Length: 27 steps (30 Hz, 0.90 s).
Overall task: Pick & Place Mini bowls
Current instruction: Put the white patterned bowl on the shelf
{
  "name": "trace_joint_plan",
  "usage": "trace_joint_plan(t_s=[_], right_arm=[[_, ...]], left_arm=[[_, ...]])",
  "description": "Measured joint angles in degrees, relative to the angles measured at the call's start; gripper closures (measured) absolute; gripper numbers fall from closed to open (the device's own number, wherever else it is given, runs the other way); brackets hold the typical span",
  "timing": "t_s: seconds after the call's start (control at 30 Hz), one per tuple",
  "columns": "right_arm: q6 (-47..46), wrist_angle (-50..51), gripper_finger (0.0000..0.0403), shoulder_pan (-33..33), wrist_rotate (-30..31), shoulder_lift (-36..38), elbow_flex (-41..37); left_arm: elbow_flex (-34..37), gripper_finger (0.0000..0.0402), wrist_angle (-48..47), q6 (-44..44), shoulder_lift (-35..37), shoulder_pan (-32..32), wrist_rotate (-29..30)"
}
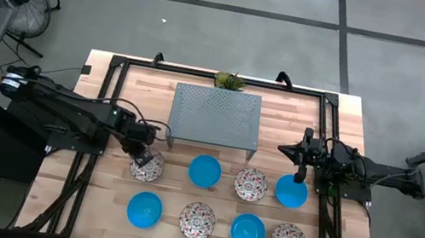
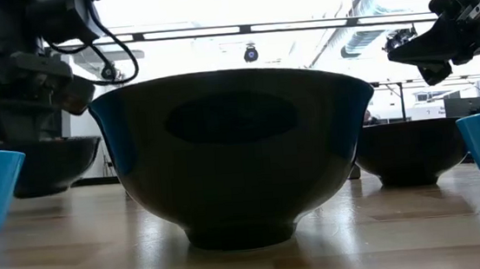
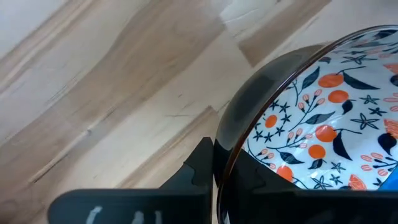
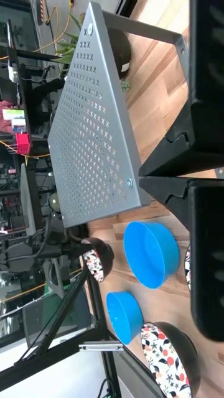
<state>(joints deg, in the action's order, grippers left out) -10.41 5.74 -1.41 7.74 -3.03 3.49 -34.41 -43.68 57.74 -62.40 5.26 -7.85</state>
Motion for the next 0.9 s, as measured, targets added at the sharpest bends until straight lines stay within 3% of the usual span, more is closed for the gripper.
trace_joint_plan(t_s=[0.53, 0.9], right_arm=[[0.0, -0.2, 0.0402, 0.0, 0.0, 0.0, 0.0], [0.0, -0.2, 0.0402, 0.0, 0.0, 0.0, 0.0]], left_arm=[[-0.2, 0.0396, -0.7, 4.4, 10.1, 0.0, -0.6], [-14.6, 0.0396, -21.6, 4.2, 10.5, 0.0, 4.3]])
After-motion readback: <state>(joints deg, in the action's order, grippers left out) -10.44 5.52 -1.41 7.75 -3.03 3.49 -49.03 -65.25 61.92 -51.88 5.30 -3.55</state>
